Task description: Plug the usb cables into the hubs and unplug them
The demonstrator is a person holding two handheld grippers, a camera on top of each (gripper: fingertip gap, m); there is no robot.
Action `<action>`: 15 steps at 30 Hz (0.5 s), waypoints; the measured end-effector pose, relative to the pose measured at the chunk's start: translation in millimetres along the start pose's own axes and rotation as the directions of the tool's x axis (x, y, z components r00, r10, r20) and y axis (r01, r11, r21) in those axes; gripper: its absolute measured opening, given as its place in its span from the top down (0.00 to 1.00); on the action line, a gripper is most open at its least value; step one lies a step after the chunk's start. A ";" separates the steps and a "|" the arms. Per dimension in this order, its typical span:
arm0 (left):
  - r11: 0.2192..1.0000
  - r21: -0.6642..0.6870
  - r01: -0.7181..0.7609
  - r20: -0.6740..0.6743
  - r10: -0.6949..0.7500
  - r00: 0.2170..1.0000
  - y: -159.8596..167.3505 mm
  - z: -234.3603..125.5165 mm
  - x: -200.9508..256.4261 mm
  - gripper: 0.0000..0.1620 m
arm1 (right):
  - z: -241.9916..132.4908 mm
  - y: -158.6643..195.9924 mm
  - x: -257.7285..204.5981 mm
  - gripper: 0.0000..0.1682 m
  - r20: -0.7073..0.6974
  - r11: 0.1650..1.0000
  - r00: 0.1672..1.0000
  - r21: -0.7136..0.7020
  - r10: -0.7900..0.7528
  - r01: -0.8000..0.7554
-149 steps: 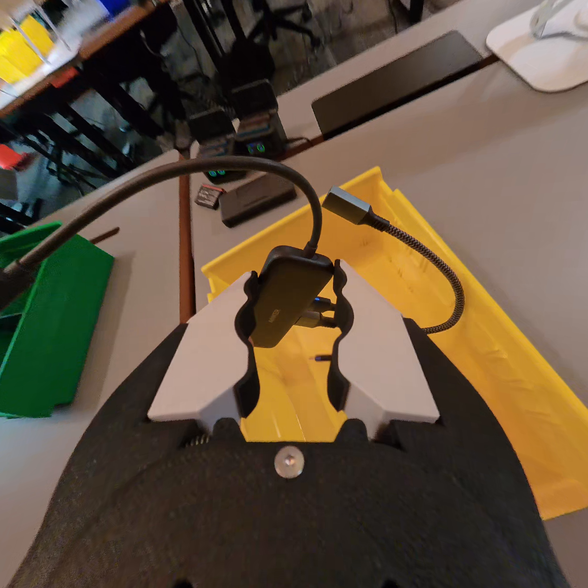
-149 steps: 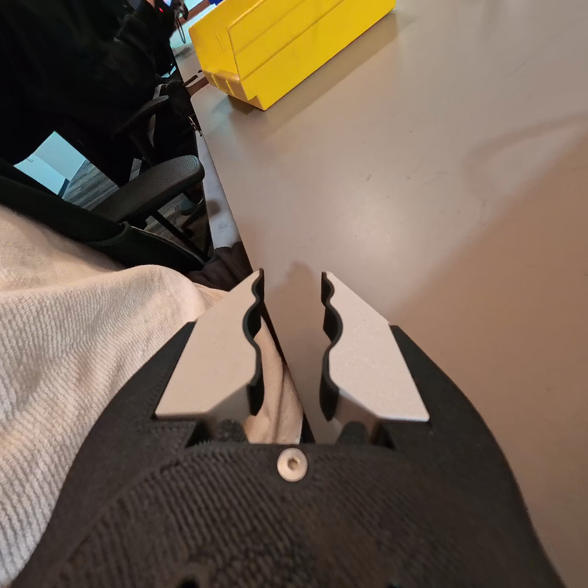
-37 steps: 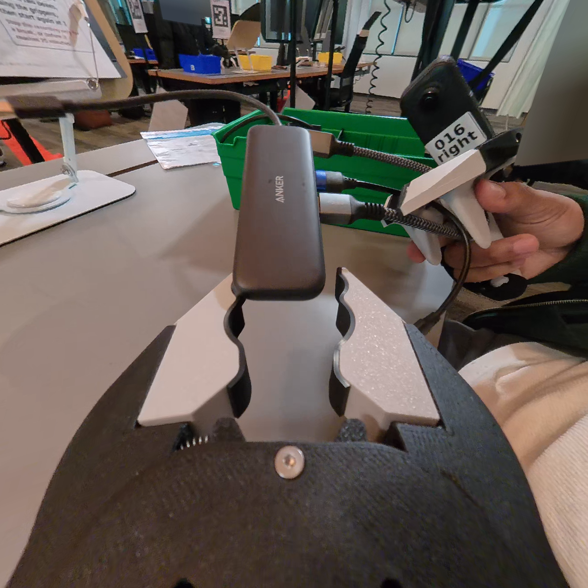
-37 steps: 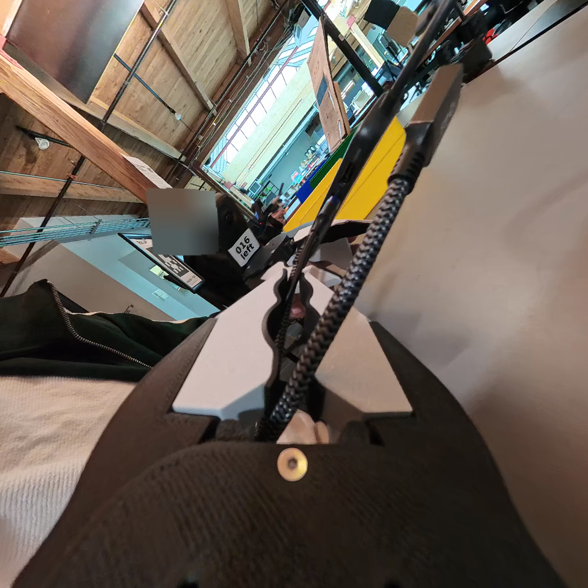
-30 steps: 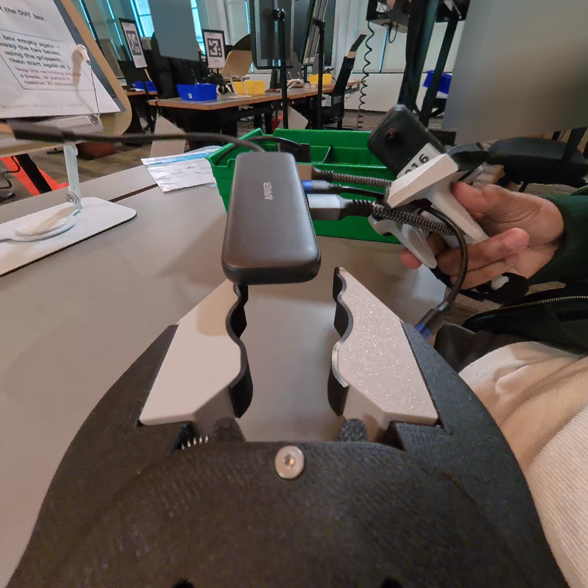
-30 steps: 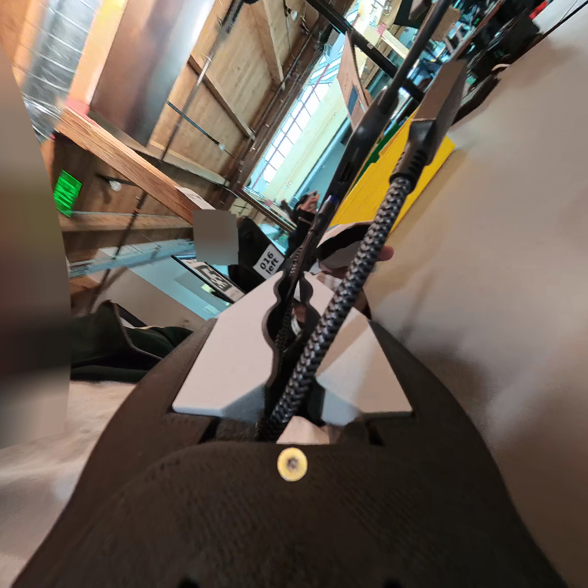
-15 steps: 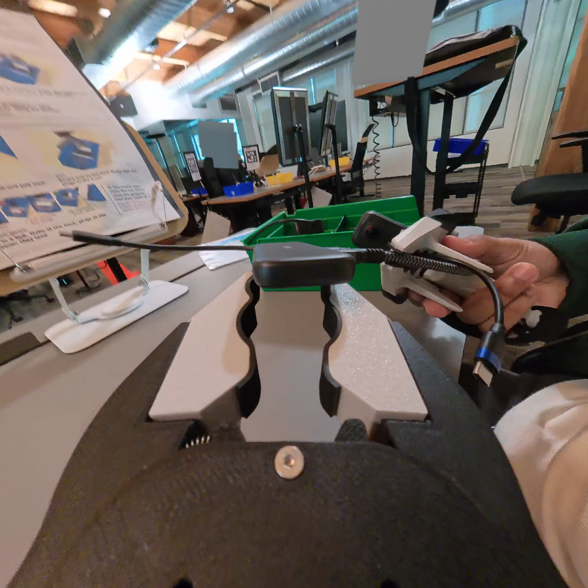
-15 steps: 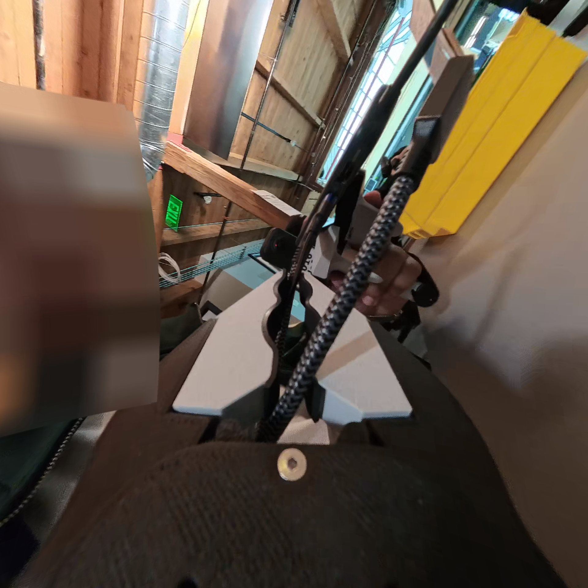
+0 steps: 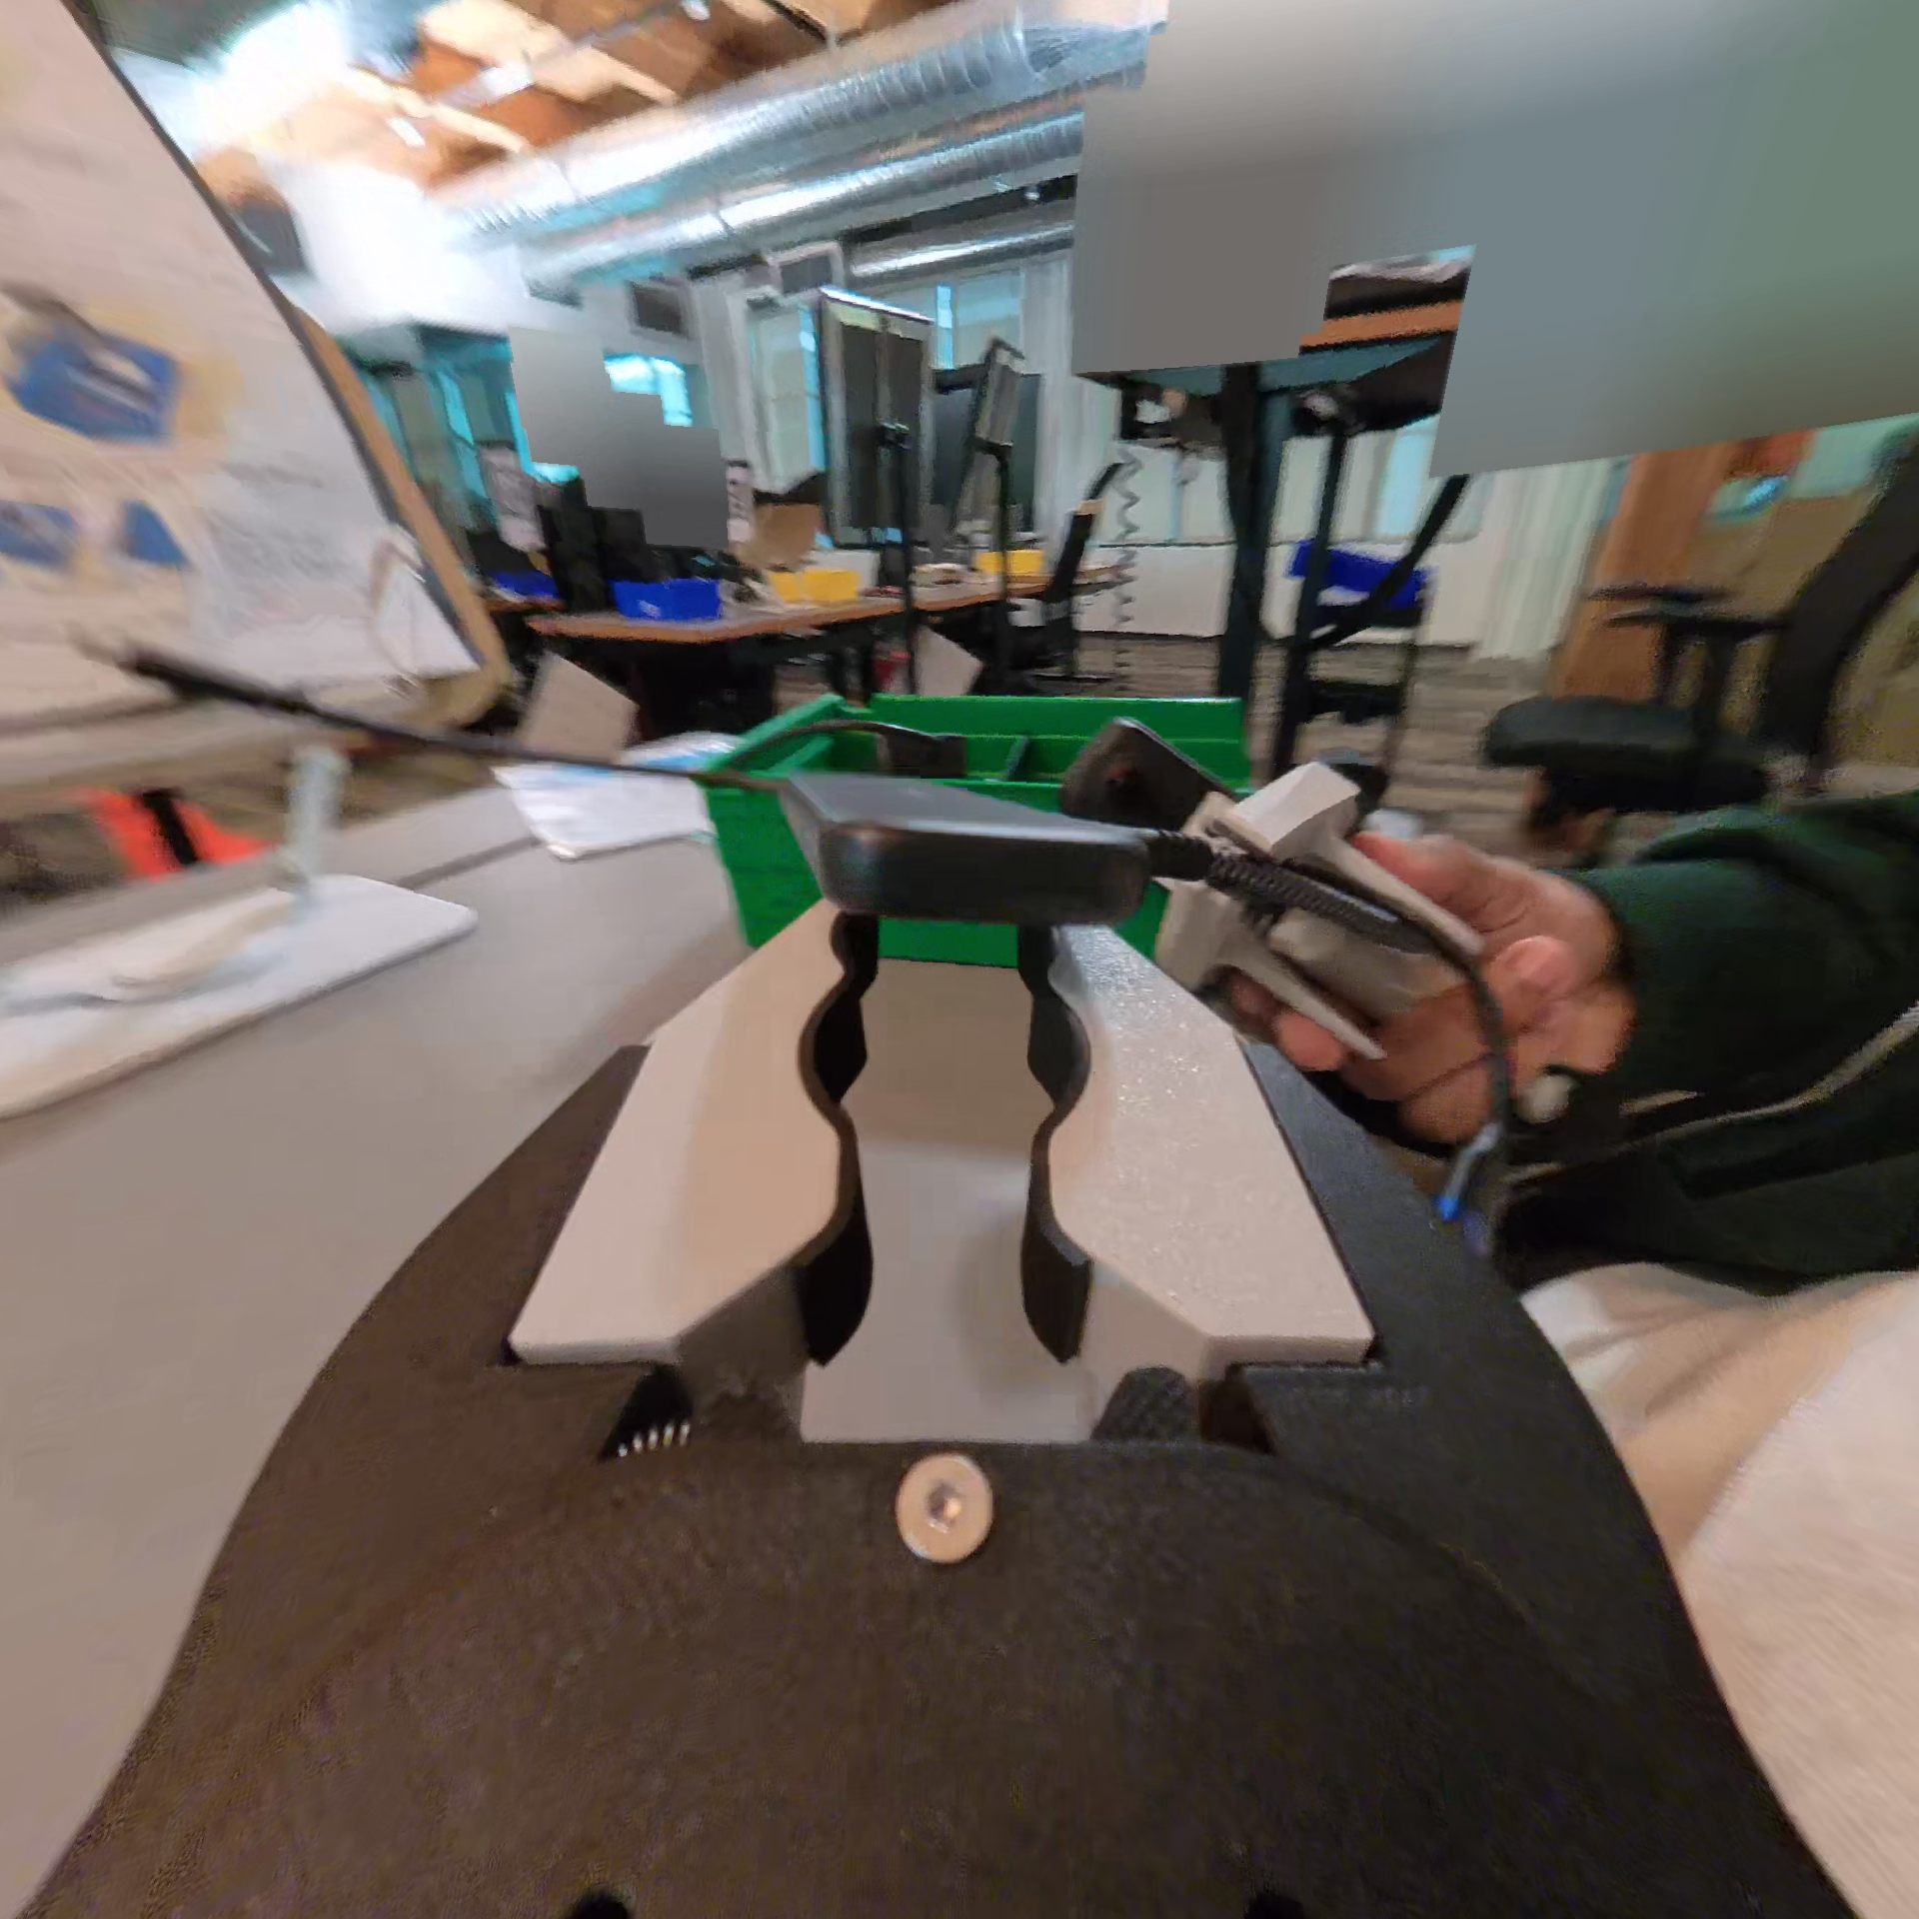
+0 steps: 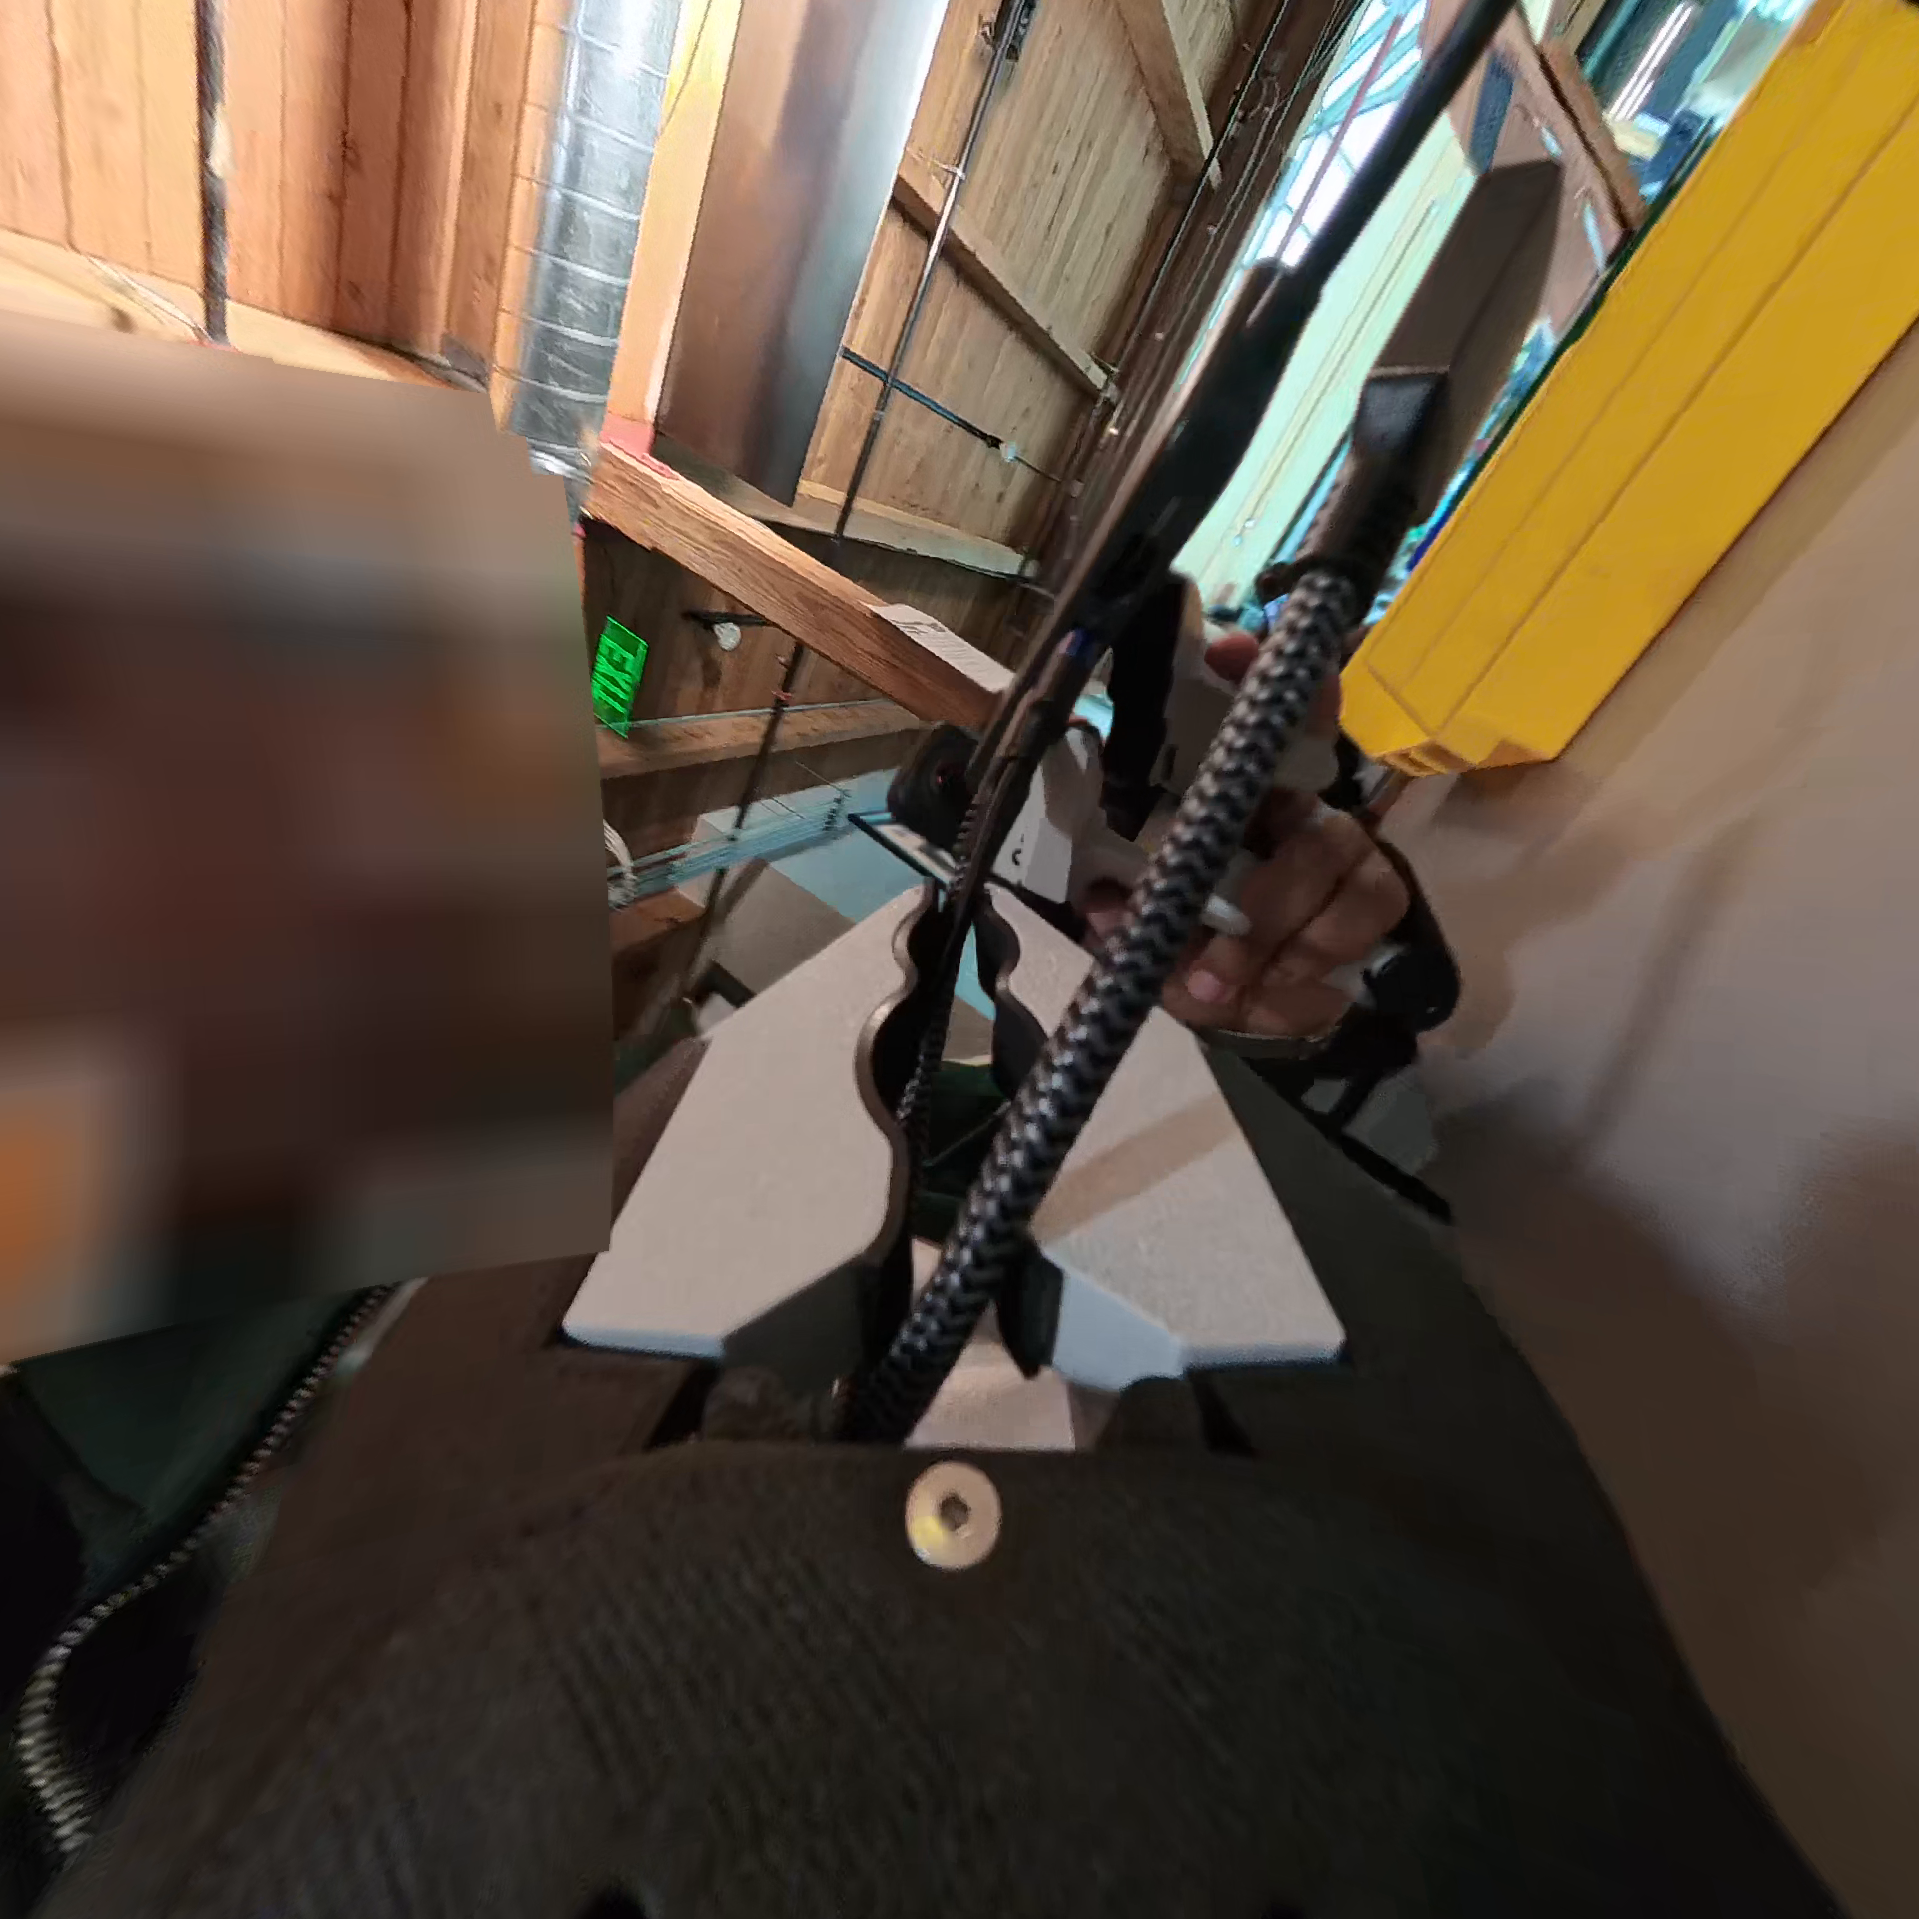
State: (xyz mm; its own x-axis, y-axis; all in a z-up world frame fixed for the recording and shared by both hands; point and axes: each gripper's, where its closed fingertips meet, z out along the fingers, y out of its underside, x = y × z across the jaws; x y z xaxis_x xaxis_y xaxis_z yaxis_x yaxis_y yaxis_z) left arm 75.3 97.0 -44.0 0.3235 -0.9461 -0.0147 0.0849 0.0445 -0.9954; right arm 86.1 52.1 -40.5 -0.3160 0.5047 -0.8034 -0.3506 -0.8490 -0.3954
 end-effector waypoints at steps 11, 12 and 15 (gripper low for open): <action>0.643 -0.091 0.760 -0.362 -0.733 0.576 -6.9 -7.5 -7.3 0.85 | 0.1 11.4 -6.9 0.97 -0.125 0.872 0.873 -0.215 -0.471 0.439; 0.610 -0.099 0.786 -0.396 -0.749 0.532 -10.4 -9.6 -6.7 0.85 | -0.6 11.7 -6.8 0.97 -0.125 0.867 0.869 -0.224 -0.478 0.445; 0.578 -0.108 0.809 -0.443 -0.757 0.481 -15.6 -13.3 -5.6 0.86 | -2.2 12.4 -7.4 0.97 -0.118 0.855 0.861 -0.246 -0.495 0.457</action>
State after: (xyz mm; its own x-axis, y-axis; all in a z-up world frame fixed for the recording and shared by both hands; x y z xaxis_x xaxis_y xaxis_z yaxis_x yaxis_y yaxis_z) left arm 59.7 97.3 -29.7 -0.3256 -0.6311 0.7040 0.2087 -0.7742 -0.5975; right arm 86.1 37.5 -40.4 0.0054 0.8360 -0.5487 -0.2273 -0.5333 -0.8148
